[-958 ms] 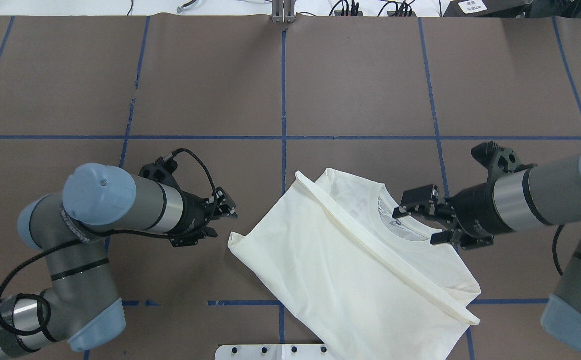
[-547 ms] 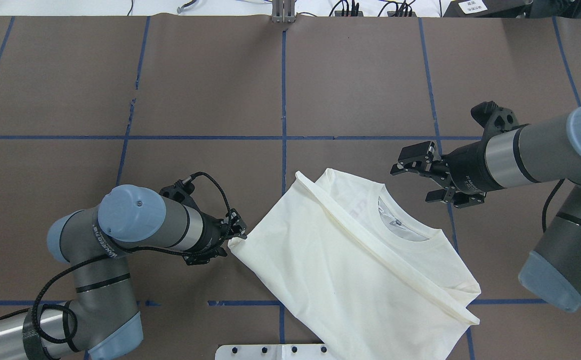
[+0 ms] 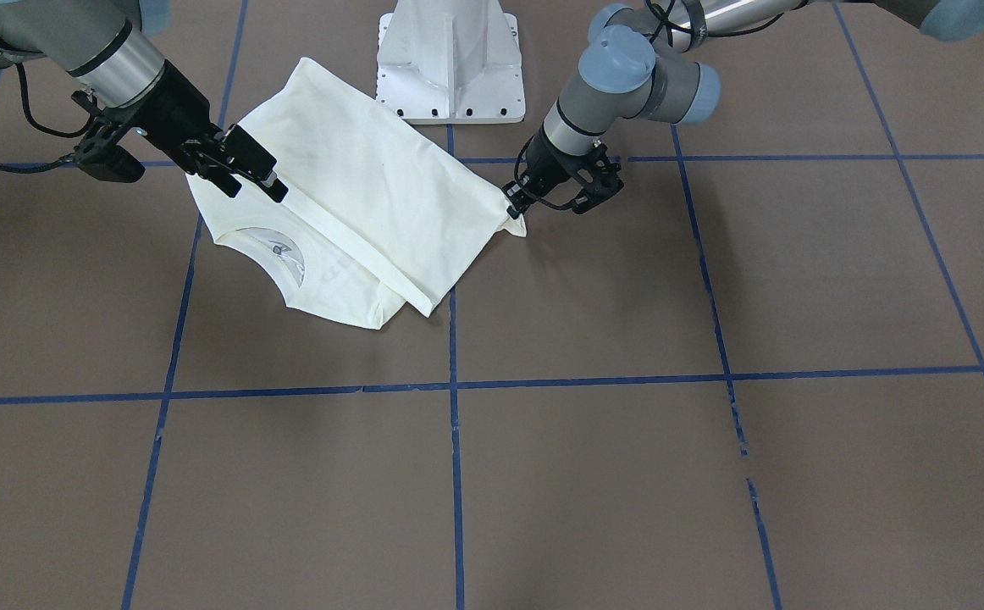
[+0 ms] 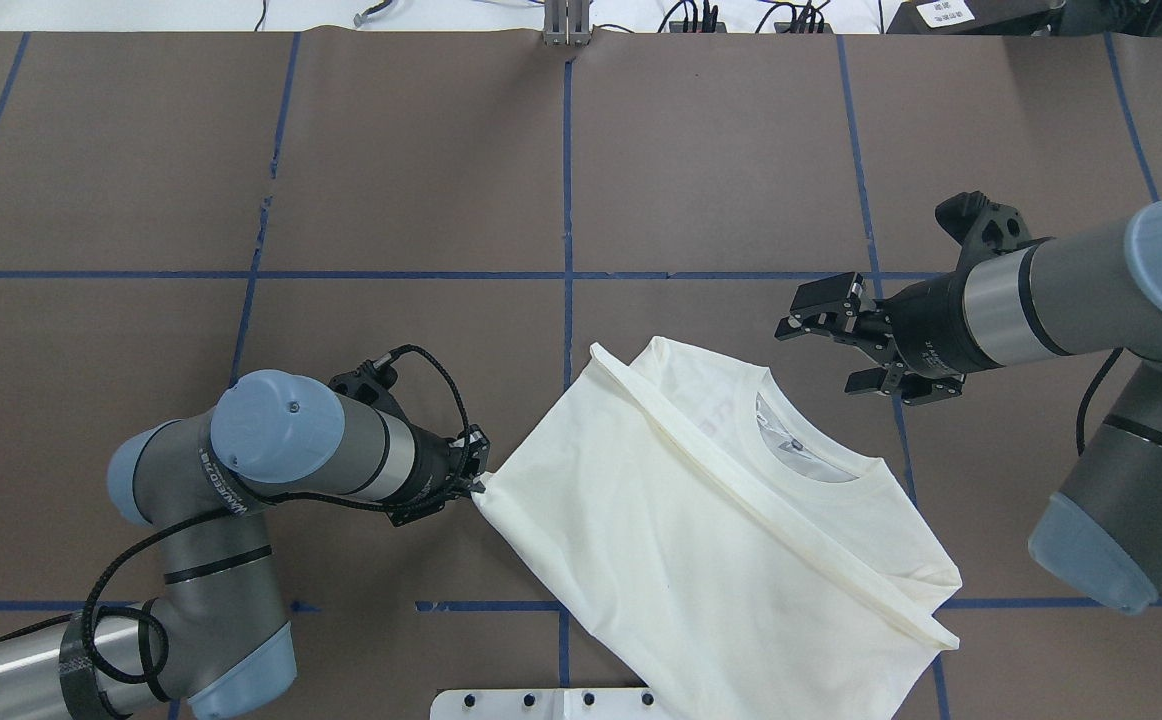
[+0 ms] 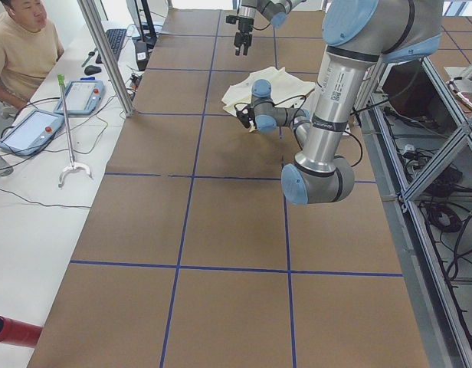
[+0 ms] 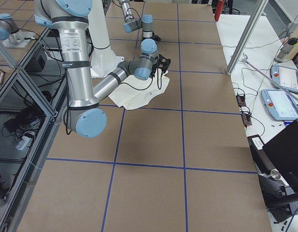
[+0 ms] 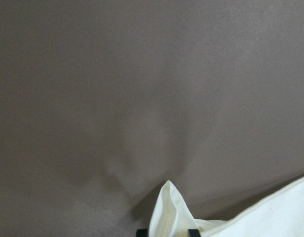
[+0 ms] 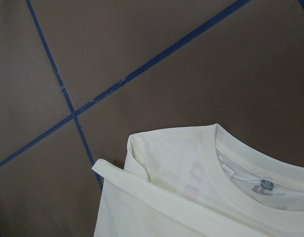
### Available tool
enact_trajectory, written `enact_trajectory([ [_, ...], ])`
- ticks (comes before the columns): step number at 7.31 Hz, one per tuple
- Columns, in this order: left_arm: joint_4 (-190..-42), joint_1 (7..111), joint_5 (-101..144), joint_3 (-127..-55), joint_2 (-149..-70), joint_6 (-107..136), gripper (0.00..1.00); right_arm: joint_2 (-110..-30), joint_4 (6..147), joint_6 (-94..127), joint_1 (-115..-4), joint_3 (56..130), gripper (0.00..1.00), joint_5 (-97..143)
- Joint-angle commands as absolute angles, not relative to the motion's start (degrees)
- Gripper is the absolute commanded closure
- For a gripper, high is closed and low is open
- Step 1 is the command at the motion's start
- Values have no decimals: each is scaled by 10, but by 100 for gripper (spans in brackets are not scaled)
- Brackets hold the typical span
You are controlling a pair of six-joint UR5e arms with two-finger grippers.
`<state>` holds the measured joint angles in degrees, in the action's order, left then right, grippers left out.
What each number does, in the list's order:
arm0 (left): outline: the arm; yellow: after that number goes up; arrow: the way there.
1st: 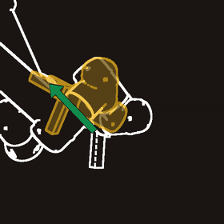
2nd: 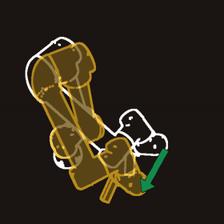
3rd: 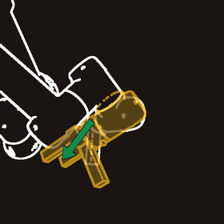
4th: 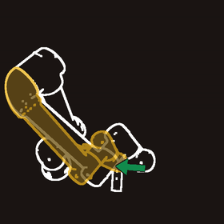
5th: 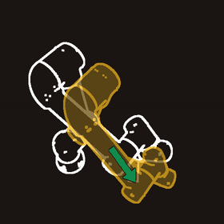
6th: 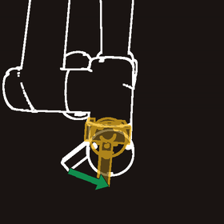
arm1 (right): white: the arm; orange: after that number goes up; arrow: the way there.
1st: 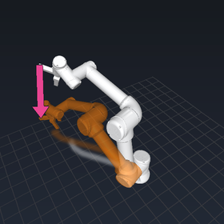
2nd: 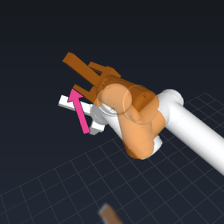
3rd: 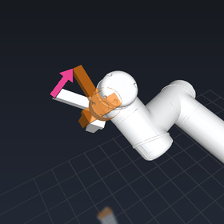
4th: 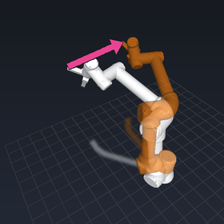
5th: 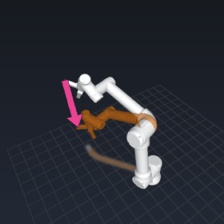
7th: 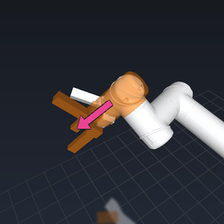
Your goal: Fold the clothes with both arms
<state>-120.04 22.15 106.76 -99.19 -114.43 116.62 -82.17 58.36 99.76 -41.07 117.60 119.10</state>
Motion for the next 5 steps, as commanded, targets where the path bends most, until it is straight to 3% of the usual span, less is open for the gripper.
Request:
enact_trajectory([
  [1, -1199, 225, 1043, -997, -1143, 1158, 100, -822, 584, 998, -411, 1176, 0, 1191],
  [5, -1199, 339, 1040, -948, -1196, 1021, 100, -820, 584, 998, -410, 1175, 0, 1191],
])
